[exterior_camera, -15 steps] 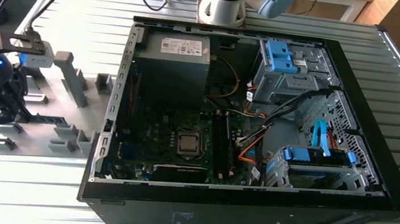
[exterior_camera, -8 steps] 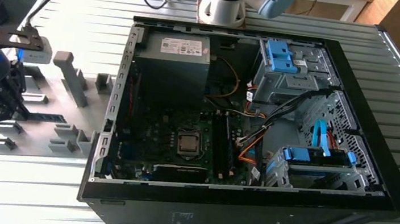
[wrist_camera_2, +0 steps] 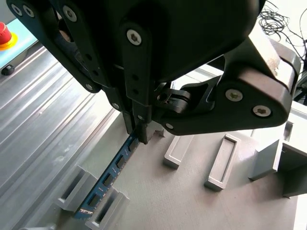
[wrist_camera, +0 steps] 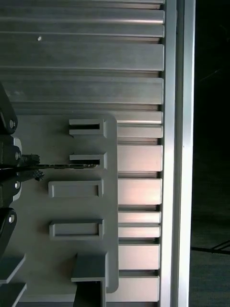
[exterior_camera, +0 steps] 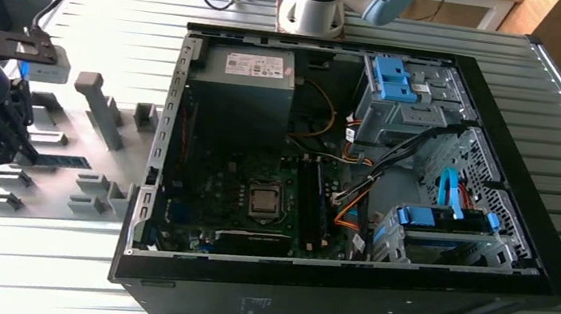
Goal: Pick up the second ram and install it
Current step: 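Pick up the second ram and move it above second insertion slot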
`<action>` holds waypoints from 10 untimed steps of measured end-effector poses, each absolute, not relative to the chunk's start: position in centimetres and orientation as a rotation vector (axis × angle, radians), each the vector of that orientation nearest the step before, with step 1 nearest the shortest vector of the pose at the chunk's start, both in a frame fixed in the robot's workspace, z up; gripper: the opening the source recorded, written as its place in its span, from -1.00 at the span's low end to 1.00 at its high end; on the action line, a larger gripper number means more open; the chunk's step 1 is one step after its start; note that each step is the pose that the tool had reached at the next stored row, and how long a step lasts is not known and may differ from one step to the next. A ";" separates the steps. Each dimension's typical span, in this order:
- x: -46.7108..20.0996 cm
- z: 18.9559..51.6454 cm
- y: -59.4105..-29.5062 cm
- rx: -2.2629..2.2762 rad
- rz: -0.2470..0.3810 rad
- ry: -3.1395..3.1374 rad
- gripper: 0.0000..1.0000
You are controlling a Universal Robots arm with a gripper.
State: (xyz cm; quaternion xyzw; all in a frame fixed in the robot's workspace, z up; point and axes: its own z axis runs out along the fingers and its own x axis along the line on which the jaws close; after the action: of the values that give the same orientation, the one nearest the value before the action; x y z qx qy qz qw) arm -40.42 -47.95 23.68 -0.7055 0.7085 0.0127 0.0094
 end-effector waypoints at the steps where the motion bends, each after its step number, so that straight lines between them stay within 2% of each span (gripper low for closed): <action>1: -40.4 23.8 -47.9 -2.203 0.040 2.213 -0.72; 10: -40.4 24.6 -47.9 -2.203 0.040 2.213 -0.72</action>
State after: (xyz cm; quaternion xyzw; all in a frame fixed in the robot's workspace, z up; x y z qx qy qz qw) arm -40.41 -47.95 24.61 -0.7055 0.7085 0.0127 0.0094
